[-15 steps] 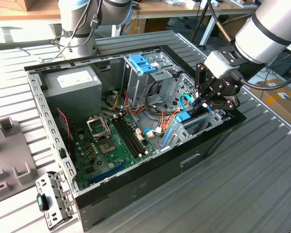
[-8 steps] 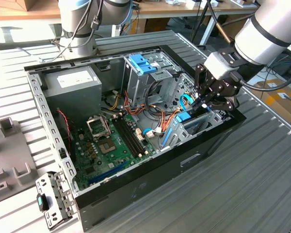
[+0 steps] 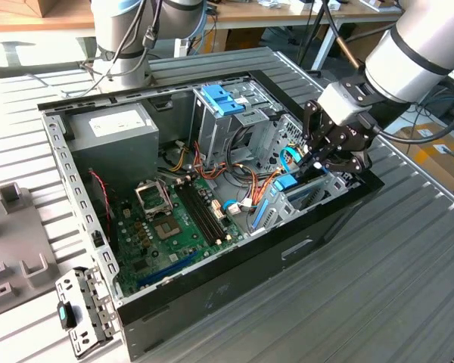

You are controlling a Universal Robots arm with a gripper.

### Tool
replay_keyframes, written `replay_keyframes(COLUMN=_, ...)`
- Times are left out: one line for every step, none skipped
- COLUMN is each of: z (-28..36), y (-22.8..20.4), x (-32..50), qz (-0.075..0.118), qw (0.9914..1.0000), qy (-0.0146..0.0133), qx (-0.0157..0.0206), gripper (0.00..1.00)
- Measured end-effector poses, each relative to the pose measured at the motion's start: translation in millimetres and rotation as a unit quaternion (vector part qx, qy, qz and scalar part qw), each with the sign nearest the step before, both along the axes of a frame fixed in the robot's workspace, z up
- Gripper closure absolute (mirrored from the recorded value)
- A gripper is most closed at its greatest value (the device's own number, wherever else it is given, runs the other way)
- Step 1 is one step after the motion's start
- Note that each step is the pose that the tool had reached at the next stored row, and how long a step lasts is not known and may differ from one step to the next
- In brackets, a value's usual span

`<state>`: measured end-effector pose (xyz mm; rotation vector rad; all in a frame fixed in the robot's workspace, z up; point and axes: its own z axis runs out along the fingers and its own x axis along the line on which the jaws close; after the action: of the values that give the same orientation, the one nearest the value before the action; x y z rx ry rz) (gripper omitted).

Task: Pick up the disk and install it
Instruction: 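Insert the second disk wire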

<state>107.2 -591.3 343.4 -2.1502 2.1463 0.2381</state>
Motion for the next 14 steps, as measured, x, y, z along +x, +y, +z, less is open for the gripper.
replay_keyframes(z=0.8, y=0.0, x=0.0, qz=0.000, qw=1.00000, qy=0.0000, qx=0.0003, gripper=0.84)
replay_keyframes(z=1.9, y=0.0, x=0.0, qz=0.000, qw=1.00000, qy=0.0000, qx=0.0004, gripper=0.84)
replay_keyframes(z=2.7, y=0.0, x=0.0, qz=0.000, qw=1.00000, qy=0.0000, qx=0.0001, gripper=0.84)
replay_keyframes(z=3.3, y=0.0, x=0.0, qz=0.000, qw=1.00000, qy=0.0000, qx=0.0000, gripper=0.84)
replay_keyframes(z=3.2, y=0.1, x=0.0, qz=0.000, qw=1.00000, qy=0.0000, qx=0.0001, gripper=0.84)
replay_keyframes(z=3.3, y=0.1, x=0.0, qz=0.000, qw=1.00000, qy=0.0000, qx=0.0001, gripper=0.84)
replay_keyframes(z=3.3, y=0.1, x=0.1, qz=0.000, qw=1.00000, qy=0.0000, qx=0.0000, gripper=0.84)
replay_keyframes(z=3.0, y=0.0, x=0.3, qz=0.000, qw=1.00000, qy=0.0001, qx=-0.0001, gripper=0.84)
replay_keyframes(z=2.1, y=0.0, x=0.4, qz=0.000, qw=1.00000, qy=0.0003, qx=0.0000, gripper=0.84)
replay_keyframes(z=1.4, y=0.0, x=0.4, qz=0.000, qw=1.00000, qy=0.0005, qx=-0.0001, gripper=0.84)
replay_keyframes(z=0.9, y=0.0, x=0.5, qz=0.000, qw=1.00000, qy=0.0006, qx=-0.0001, gripper=0.84)
replay_keyframes(z=0.5, y=0.0, x=0.5, qz=0.000, qw=1.00000, qy=0.0007, qx=-0.0001, gripper=0.84)
replay_keyframes(z=-0.4, y=0.0, x=0.6, qz=0.000, qw=1.00000, qy=0.0010, qx=-0.0001, gripper=0.84)
replay_keyframes(z=-1.0, y=0.0, x=0.7, qz=0.000, qw=1.00000, qy=0.0012, qx=-0.0001, gripper=0.84)
